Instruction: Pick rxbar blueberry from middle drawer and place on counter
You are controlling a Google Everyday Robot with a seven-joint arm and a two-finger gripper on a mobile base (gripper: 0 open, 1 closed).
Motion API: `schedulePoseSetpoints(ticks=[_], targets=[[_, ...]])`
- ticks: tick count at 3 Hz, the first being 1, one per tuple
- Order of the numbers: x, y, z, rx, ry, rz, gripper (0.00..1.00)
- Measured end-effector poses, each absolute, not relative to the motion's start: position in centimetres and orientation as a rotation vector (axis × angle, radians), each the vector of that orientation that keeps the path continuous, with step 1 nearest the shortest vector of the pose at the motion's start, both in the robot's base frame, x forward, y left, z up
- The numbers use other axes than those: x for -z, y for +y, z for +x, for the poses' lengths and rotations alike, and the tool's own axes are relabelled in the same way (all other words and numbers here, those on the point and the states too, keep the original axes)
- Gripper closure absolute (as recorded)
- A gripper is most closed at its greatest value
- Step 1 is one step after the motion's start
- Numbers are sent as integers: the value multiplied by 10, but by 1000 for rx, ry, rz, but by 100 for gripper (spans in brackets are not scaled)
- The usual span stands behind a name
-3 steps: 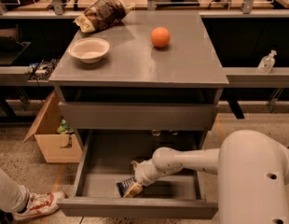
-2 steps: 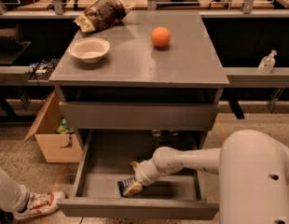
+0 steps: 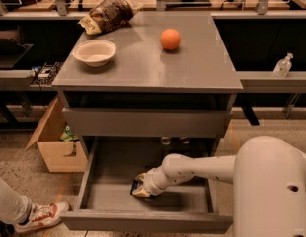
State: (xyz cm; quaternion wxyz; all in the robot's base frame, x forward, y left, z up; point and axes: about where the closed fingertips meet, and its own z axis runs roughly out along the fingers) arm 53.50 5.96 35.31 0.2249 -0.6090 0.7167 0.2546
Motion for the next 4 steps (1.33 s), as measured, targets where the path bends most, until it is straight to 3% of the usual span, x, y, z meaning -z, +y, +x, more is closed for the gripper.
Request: schedulePoseSetpoints(ticks=[3,4], targets=[[-451,63,537,-607,1732,-1694,100],[-500,35,552,-519,1686,-1699,100]])
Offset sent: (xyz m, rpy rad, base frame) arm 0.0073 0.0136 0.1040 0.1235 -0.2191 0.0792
